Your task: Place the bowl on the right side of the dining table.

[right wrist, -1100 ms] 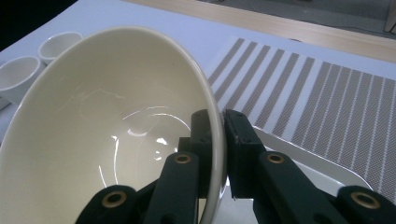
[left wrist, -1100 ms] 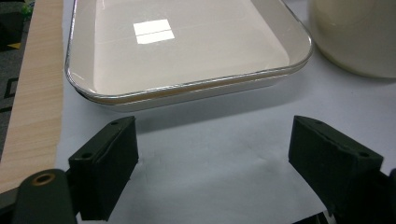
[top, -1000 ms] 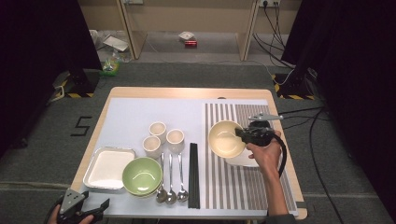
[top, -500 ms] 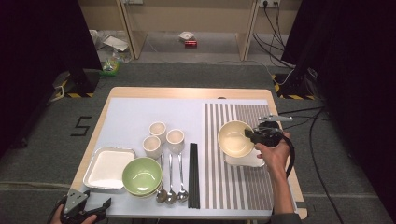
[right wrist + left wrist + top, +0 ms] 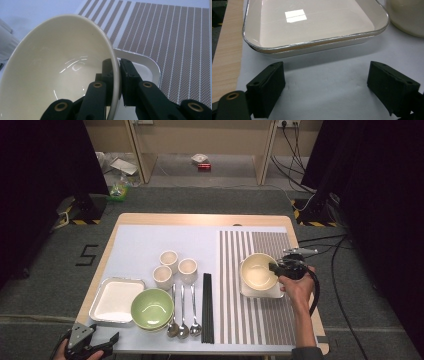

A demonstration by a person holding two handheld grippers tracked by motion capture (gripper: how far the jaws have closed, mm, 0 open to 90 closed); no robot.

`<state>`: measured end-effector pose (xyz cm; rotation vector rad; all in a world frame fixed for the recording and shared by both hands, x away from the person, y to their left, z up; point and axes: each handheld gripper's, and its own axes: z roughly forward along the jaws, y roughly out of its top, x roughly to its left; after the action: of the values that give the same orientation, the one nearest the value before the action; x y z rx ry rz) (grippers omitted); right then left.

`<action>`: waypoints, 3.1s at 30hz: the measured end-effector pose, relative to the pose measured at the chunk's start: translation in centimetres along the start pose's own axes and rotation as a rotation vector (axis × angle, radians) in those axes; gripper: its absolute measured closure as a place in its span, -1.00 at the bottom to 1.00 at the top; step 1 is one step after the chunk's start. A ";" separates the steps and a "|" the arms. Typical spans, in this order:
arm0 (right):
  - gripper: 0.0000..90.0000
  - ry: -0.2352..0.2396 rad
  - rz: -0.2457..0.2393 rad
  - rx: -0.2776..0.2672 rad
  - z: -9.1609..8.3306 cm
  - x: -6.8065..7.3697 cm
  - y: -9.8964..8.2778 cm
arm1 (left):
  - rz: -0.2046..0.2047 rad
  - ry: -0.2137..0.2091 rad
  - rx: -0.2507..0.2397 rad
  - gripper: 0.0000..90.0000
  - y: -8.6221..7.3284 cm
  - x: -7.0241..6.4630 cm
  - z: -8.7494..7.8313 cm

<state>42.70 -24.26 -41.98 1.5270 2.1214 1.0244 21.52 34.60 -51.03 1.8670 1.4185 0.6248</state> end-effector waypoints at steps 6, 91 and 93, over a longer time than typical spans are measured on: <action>0.84 -0.017 0.012 0.018 1.0 -0.4 -0.5 | 0.001 -0.003 0.001 -0.70 0.0 0.0 0.0; 0.09 -0.054 0.101 -0.031 -1.7 -0.7 -2.6 | -0.002 0.006 -0.016 -0.70 -0.2 0.0 0.0; 0.05 -0.054 0.089 -0.028 -2.0 -0.6 -2.7 | -0.003 0.004 -0.017 -0.70 -0.2 0.0 0.0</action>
<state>39.84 -25.93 -42.61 1.6305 2.0110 1.0260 21.43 34.60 -51.21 1.8510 1.4140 0.6380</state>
